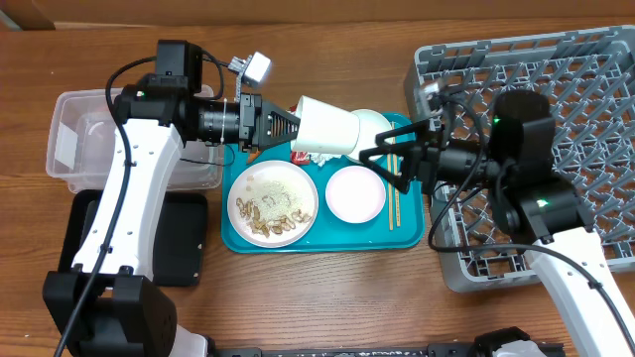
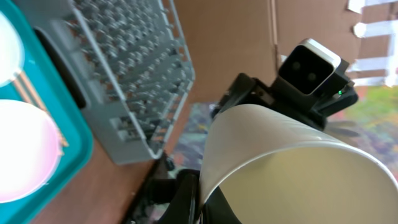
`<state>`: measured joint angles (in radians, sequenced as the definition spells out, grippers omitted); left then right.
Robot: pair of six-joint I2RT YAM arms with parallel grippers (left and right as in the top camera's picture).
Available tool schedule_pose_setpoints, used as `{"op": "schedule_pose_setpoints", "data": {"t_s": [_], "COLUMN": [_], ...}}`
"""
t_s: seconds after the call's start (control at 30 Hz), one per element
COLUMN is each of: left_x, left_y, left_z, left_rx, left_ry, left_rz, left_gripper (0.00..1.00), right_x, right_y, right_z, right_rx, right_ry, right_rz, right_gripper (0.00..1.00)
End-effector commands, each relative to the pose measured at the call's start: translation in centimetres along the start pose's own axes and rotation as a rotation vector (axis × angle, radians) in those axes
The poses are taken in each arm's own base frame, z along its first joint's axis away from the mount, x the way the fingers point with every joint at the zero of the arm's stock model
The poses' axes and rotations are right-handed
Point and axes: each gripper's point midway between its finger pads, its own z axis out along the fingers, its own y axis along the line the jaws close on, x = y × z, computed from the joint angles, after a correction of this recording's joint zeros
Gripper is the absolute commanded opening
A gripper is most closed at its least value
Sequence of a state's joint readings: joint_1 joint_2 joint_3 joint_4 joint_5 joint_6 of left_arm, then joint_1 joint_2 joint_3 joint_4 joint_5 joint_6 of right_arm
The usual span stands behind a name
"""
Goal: Sort waste into correct bins and load items into the dishwasher
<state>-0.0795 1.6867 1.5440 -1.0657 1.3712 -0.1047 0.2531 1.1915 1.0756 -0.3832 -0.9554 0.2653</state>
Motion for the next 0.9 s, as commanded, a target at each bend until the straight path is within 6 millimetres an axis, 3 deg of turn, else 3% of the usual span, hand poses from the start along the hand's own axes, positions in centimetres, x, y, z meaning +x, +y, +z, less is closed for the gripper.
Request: {"op": "schedule_pose_setpoints", "data": {"t_s": [0.0, 0.27, 0.4, 0.53, 0.57, 0.6, 0.67, 0.7, 0.73, 0.87], "left_x": [0.6, 1.7, 1.8, 1.7, 1.7, 1.7, 1.4, 1.0, 0.5, -0.6], "left_y": [-2.3, -2.8, -2.8, -2.2, -2.2, -2.0, -1.4, -0.1, 0.8, 2.7], "left_z": [0.6, 2.3, 2.8, 2.9, 2.9, 2.9, 2.8, 2.2, 1.5, -0.8], "left_rx": [0.098, 0.105, 0.1, 0.068, 0.064, 0.056, 0.02, -0.045, -0.095, -0.18], "left_ry": [0.032, 0.084, 0.096, 0.092, 0.092, 0.089, 0.081, 0.058, 0.035, -0.031], "left_rz": [0.035, 0.041, 0.067, 0.069, 0.069, 0.073, 0.076, 0.074, 0.065, 0.033], "left_gripper": [0.04, 0.04, 0.04, 0.08, 0.2, 0.43, 0.76, 1.0, 1.0, 1.0], "right_x": [-0.6, -1.5, -1.0, -0.8, -0.8, -0.9, -1.1, -1.3, -1.3, -1.0], "right_y": [0.4, 3.2, 3.9, 4.1, 4.0, 3.7, 2.7, 1.0, -1.3, -6.1], "right_z": [0.4, 0.9, 1.4, 1.6, 1.6, 1.5, 1.2, 0.6, -0.6, -5.2], "right_rx": [0.025, -0.09, -0.112, -0.117, -0.111, -0.099, -0.042, 0.054, 0.196, 0.531], "right_ry": [-0.016, -0.035, -0.019, -0.01, -0.012, -0.016, -0.031, -0.05, -0.075, -0.138], "right_rz": [-0.034, -0.138, -0.143, -0.14, -0.138, -0.135, -0.116, -0.082, -0.04, 0.05], "right_gripper": [0.78, 0.77, 0.62, 0.54, 0.51, 0.49, 0.48, 0.48, 0.48, 0.48]}}
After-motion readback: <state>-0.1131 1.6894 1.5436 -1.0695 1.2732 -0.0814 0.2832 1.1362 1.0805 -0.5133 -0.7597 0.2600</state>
